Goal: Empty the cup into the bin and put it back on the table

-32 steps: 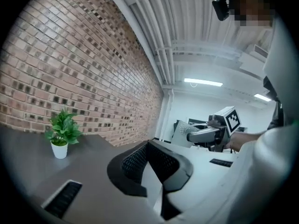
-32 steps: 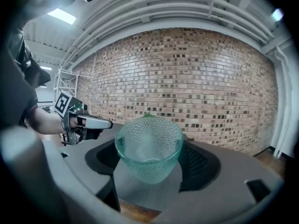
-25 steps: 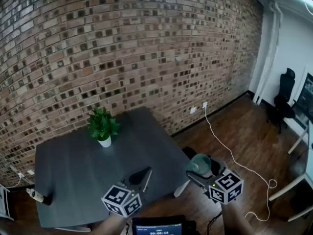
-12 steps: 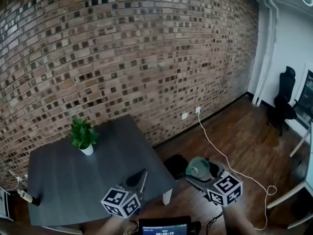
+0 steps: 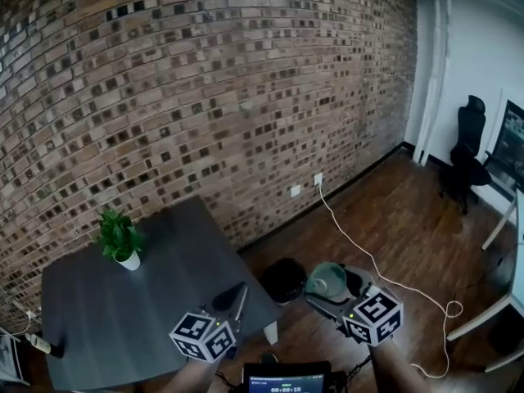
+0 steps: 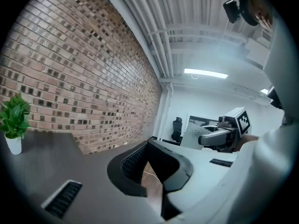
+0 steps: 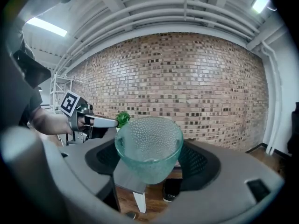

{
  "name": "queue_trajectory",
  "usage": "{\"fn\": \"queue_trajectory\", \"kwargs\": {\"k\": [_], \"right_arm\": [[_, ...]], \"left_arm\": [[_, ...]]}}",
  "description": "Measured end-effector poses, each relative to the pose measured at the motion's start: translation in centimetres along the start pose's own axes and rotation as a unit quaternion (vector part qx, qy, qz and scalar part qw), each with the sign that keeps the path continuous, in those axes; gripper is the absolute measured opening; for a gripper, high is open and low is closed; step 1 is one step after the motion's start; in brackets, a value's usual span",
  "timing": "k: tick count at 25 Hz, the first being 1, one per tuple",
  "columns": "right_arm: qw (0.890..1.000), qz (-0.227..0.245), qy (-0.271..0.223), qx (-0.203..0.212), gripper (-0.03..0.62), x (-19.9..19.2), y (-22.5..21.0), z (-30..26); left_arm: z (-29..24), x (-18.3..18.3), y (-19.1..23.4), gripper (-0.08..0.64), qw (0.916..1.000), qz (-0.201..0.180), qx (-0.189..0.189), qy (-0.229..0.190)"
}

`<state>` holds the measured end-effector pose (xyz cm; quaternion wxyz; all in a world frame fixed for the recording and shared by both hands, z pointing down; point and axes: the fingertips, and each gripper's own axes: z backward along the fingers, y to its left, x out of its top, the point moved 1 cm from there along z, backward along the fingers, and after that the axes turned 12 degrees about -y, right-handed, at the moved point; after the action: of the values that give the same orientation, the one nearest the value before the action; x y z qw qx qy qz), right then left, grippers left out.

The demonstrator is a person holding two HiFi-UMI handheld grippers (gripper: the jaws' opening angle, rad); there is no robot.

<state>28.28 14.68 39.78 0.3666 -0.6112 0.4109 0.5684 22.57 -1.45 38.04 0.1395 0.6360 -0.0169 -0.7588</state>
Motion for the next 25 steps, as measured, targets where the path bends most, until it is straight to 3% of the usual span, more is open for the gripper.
{"fn": "queue_trajectory", "kwargs": {"k": [3,7,13,21,25], "right_arm": [[1.000,0.001,0.002,-0.008,0.385,0.1,-1.9,-0.8],[1.000,0.002,0.001,-0.010,0.385,0.6,-4.6,-3.5],[1.000,-0.004,0.001,-0.007,0.385,1.2,-8.7,-8.8],[1.000,-0.019,0.012,0.008,0.385,1.4,-13.8,-15.9],[0.999,-0.015,0.019,0.025,0.385,1.4,-16.0,-18.8]], "left_arm": [[-2.4,-0.6,0.4,0.008,1.0000,-0.001,-0.007,-0.002],[-5.7,0.0,1.7,0.008,0.9991,-0.035,-0.024,-0.008],[-10.3,-0.2,5.7,0.008,0.9995,-0.017,-0.024,-0.006],[-13.5,-0.5,10.8,0.008,0.9998,-0.020,0.005,0.005],[-14.3,-0.4,12.9,0.008,0.9987,-0.029,0.041,0.003]]}}
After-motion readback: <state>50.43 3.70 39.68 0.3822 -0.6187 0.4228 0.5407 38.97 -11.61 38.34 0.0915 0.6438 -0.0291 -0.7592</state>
